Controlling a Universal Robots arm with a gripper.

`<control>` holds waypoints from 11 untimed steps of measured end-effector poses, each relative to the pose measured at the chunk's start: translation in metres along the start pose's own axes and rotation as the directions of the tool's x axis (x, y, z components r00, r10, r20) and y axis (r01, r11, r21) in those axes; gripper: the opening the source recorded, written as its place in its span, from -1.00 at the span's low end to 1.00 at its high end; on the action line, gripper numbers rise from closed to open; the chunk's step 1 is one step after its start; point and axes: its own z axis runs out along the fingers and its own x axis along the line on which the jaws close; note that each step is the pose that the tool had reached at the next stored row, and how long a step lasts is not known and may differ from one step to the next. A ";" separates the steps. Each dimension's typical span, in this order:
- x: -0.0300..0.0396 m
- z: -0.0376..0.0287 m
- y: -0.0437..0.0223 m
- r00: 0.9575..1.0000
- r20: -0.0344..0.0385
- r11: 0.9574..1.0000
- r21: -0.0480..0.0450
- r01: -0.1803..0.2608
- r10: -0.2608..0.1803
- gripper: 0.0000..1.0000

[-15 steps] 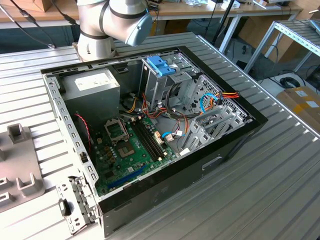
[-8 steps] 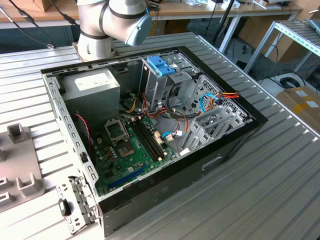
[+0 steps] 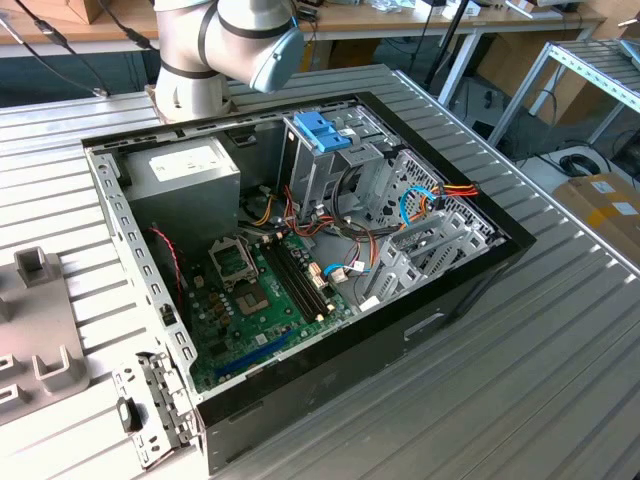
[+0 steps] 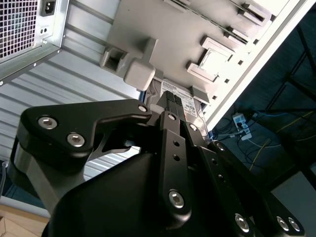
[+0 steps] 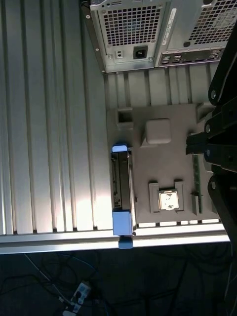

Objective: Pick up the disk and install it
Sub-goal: 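Reach for the disk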

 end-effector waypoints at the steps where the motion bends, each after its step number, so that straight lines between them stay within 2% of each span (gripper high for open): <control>1: 0.0005 0.0000 -0.0001 1.000 0.000 1.000 0.000 0.000 0.000 -0.80; 11: 0.0075 -0.0002 -0.0006 1.000 0.000 1.000 0.000 0.000 0.000 -0.80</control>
